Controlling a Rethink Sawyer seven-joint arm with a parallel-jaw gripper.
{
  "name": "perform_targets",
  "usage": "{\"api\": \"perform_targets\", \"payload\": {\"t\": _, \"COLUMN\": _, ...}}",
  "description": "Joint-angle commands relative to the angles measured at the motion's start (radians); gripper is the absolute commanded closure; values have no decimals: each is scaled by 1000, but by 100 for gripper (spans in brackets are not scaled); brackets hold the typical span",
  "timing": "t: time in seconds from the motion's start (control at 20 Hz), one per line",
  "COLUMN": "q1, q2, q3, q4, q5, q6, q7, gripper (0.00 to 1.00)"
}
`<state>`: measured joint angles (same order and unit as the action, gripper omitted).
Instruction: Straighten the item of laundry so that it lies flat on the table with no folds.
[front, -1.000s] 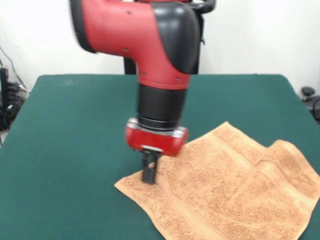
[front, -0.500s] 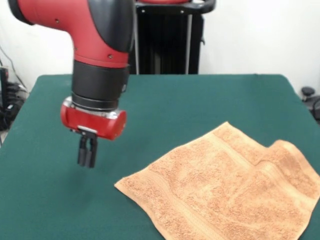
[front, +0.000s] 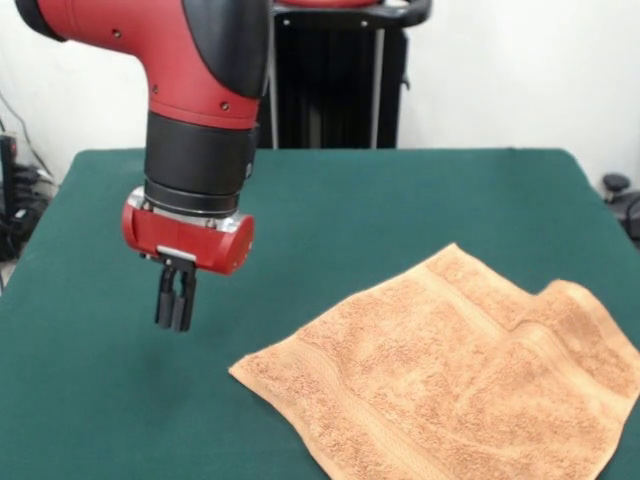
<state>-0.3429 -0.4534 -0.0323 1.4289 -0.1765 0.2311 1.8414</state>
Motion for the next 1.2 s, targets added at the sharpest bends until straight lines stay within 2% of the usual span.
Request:
{"api": "perform_targets", "payload": {"t": 0.05, "q1": 59, "q2": -23, "q3": 120, "q4": 91, "q5": -16, "q6": 134, "q7": 20, "gripper": 100}}
{"api": "perform_targets", "payload": {"t": 0.6, "q1": 100, "q2": -45, "q3": 99, "q4": 103, "q5": 10, "q6": 153, "q7": 70, "gripper": 100}}
{"api": "perform_targets", "payload": {"t": 1.2, "q1": 174, "q2": 7, "q3": 61, "q4": 101, "q5": 67, "q6": 67, "q7": 195, "gripper": 100}}
